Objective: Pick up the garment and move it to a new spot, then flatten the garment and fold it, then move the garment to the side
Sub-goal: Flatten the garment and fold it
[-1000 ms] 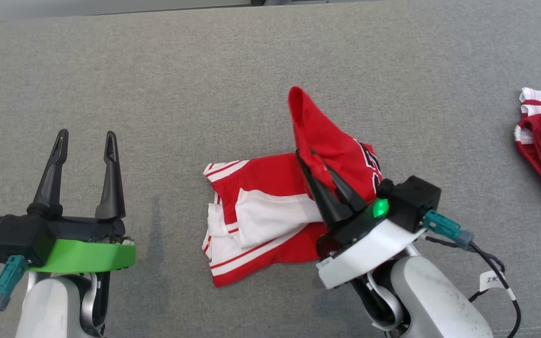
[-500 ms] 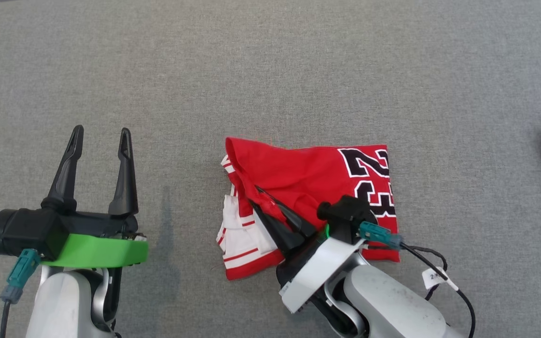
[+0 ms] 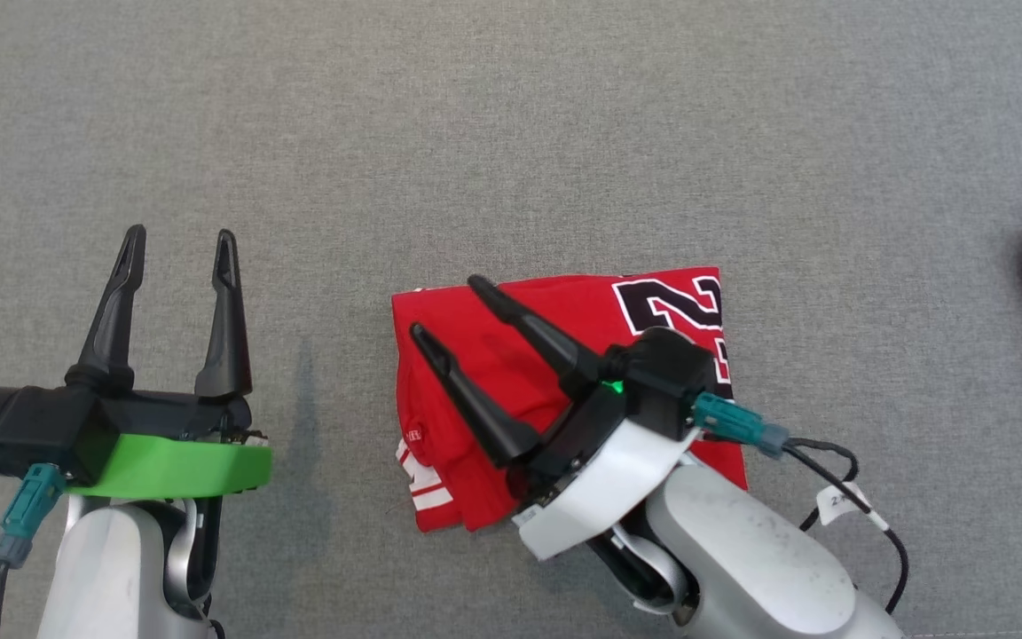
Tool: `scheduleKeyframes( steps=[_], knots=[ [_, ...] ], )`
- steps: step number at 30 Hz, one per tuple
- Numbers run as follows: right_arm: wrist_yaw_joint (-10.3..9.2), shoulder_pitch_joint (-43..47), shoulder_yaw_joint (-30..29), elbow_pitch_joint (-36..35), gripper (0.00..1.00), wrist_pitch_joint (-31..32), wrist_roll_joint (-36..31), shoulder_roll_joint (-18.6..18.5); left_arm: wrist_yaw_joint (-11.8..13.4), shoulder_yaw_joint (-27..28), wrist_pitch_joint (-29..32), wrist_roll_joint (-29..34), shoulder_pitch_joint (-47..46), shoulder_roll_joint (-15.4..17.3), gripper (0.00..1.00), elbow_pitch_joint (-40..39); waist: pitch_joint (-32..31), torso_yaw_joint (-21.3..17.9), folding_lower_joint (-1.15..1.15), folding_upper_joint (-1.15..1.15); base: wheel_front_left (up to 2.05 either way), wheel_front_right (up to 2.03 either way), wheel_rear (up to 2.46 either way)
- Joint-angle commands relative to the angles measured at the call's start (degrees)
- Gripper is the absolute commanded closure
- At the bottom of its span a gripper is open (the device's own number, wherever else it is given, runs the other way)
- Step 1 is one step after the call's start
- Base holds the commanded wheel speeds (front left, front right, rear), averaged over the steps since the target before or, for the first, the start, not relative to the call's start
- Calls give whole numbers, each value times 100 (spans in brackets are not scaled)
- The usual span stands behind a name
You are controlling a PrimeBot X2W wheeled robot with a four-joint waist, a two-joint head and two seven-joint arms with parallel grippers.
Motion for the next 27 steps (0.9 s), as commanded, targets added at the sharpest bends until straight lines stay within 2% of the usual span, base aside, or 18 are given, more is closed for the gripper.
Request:
scheduleKeyframes(
  steps=[1, 9, 13, 17, 21, 27],
  knots=[
    [-1, 104, -119, -118, 0, -21, -103, -17, -16, 20, -18, 32, -8, 39, 0, -13, -23, -37, 0, 0, 0, 0, 0],
    [-1, 736, -1906, -1145, 0, -22, -908, -17, 1, 178, -18, 135, 128, 3, 0, -20, -145, -221, 0, 0, 0, 0, 0],
    [-1, 1038, -2769, -1311, 0, -22, -1296, -16, 45, 297, -18, 167, 190, -1, 0, -20, -230, -303, 0, 0, 0, 0, 0],
    [-1, 1378, -3545, -1277, 0, 1, -1573, -167, 95, 405, -18, 157, 288, 2, 0, 16, -376, -342, 0, 0, 0, 0, 0],
    [-1, 1674, -3938, -1136, 0, 69, -1599, -369, 121, 467, -18, 123, 426, 10, 0, 34, -582, -350, 0, 0, 0, 0, 0],
    [-1, 1977, -4028, -864, 0, 134, -1495, -590, 129, 470, 7, 64, 742, 21, 0, 136, -979, -350, 0, 0, 0, 0, 0]
  ],
)
